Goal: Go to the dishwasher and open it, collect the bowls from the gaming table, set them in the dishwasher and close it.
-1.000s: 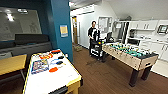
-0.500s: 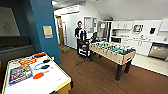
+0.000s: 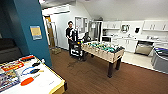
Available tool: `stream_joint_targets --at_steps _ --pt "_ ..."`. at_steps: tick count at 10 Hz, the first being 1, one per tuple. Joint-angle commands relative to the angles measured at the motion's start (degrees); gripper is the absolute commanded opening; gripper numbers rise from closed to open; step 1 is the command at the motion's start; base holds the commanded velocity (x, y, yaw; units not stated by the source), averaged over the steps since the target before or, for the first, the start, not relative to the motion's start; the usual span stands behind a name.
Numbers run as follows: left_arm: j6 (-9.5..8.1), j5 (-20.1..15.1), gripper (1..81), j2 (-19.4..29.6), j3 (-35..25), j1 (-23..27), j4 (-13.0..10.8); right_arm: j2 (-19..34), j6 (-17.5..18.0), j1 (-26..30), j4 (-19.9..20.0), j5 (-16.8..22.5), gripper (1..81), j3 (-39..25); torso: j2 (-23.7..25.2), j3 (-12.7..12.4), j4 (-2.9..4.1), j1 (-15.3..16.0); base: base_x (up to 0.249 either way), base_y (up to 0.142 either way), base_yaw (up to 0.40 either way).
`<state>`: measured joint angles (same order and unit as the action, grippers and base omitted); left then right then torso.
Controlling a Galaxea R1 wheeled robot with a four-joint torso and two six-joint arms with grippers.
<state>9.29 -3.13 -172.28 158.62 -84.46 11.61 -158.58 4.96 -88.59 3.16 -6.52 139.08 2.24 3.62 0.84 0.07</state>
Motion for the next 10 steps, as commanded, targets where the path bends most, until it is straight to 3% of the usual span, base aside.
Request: stream_joint_targets --at_steps 1,10 --pt "0.64 -3.37 1.0 0.35 0.20 3.46 -0.27 1.31 -0.04 2.49 -0.61 2.83 1.0 -0.23 0.00 0.00 0.00 0.00 0.000 0.000 -0.398" --pt "0.64 -3.37 1.0 0.44 0.20 3.37 -0.18 1.04 -0.22 2.32 -0.96 2.83 1.0 -0.14 0.00 0.00 -0.09 0.00 0.000 0.000 -0.398"
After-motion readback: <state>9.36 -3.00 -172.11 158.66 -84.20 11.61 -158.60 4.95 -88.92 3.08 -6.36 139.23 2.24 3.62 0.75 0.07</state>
